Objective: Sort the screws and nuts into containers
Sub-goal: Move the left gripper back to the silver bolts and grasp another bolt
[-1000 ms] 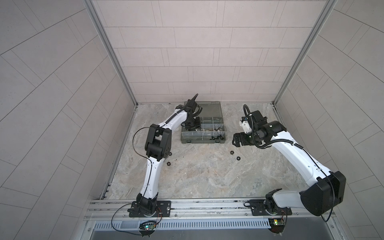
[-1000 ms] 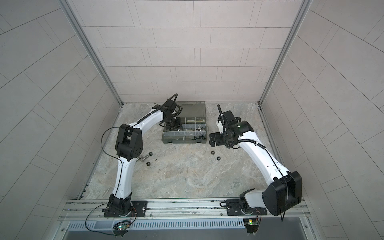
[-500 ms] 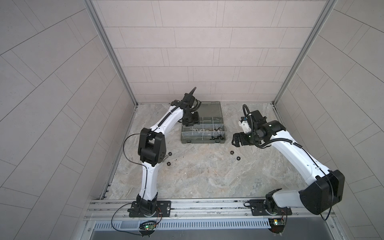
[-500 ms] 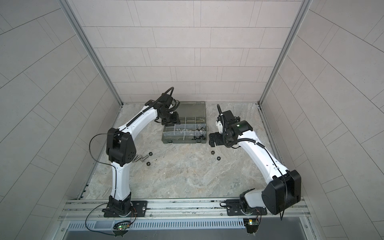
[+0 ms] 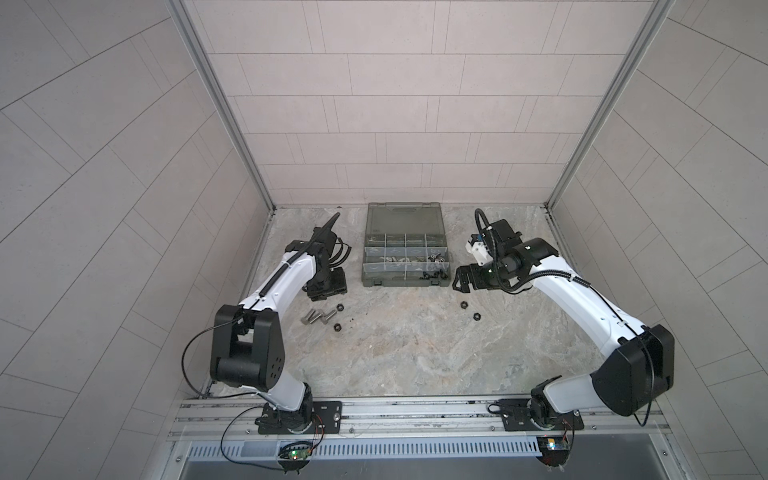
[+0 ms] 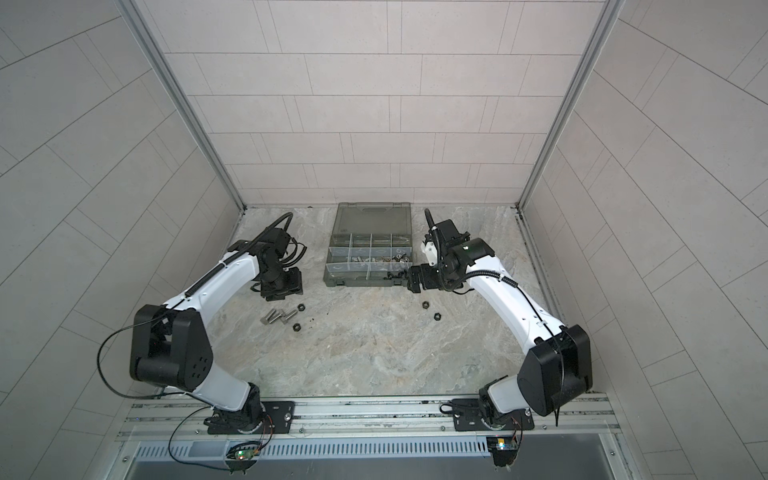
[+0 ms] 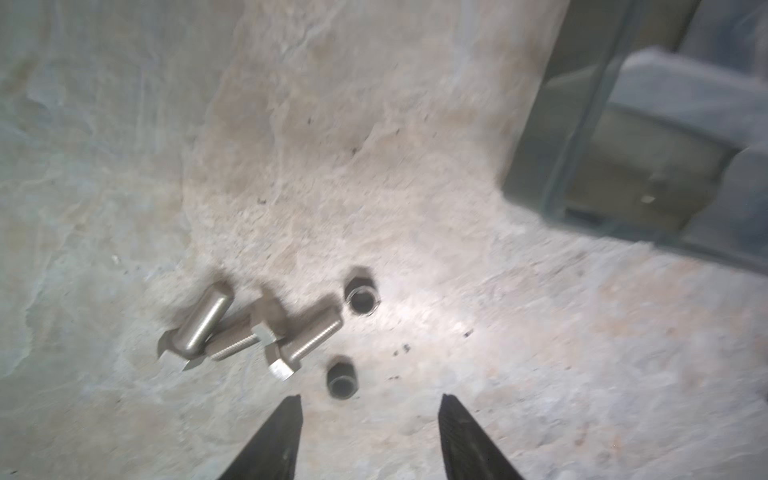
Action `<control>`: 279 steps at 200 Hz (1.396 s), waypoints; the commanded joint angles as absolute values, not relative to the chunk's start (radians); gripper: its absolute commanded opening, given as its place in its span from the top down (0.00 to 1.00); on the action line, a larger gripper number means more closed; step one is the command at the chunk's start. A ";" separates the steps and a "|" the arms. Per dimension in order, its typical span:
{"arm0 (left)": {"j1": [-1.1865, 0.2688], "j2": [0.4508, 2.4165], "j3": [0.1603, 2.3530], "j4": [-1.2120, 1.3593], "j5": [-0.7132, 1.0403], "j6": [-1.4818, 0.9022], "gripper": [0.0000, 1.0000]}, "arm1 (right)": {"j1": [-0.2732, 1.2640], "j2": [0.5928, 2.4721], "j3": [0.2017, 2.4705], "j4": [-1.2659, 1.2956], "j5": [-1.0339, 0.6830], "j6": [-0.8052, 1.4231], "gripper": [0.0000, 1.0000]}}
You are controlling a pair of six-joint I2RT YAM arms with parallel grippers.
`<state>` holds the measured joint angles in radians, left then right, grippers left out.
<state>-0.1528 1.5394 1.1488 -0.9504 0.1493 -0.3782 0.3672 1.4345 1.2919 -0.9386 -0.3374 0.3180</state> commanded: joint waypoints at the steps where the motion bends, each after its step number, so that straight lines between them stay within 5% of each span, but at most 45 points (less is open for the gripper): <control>1: -0.156 1.515 1.101 -0.968 0.080 -0.314 0.39 | 0.393 1.462 1.335 -0.937 -0.356 0.326 0.01; 90: -0.151 1.606 1.073 -0.917 0.057 -0.225 0.36 | 0.539 1.548 1.487 -0.997 -0.321 0.316 0.01; 279: -0.150 1.781 1.053 -0.869 0.087 -0.168 0.56 | 0.539 1.491 1.418 -0.995 -0.260 0.357 0.01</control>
